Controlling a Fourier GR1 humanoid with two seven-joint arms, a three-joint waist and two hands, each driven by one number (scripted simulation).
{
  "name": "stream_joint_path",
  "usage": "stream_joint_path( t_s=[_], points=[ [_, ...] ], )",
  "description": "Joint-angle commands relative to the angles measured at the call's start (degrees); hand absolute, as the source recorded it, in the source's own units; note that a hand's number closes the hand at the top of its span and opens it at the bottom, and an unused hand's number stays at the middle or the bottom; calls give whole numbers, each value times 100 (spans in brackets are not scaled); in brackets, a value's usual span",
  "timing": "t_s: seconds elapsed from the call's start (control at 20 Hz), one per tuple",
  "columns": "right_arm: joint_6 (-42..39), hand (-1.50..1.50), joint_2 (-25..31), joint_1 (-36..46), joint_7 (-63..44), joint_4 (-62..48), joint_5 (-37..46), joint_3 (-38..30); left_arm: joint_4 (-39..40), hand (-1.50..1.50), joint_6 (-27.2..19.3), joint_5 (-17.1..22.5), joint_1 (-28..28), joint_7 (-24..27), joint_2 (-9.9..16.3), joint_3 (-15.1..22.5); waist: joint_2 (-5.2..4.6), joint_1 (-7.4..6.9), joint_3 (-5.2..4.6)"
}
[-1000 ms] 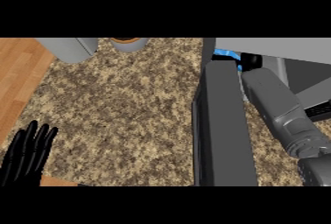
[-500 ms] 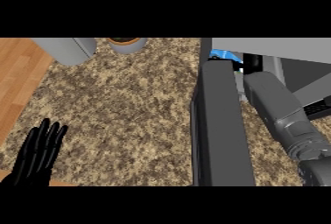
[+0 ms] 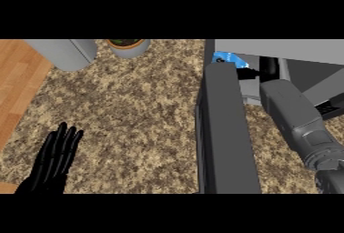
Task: Pick up the milk, place it into the microwave and close the microwave
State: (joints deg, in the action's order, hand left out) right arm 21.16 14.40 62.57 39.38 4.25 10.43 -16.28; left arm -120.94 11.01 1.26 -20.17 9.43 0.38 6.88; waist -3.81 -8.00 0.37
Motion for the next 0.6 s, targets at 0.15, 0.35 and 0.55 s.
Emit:
stream_joint_path(
  t_s=[0.15, 0.35, 0.55],
  points=[
    [-285, -150, -111, -200, 240, 51, -127, -133, -242, -150, -195, -145, -44, -164, -37, 318, 75, 57, 2],
    [-605, -150, -47, -530, 537, 78, -208, -215, -73, -150, -122, -147, -168, -90, -37, 328, 118, 186, -6],
    [-846, -150, -68, -569, 581, 93, -229, -235, 270, -150, -136, -259, 152, -84, -38, 444, 138, 304, -12]
  ],
)
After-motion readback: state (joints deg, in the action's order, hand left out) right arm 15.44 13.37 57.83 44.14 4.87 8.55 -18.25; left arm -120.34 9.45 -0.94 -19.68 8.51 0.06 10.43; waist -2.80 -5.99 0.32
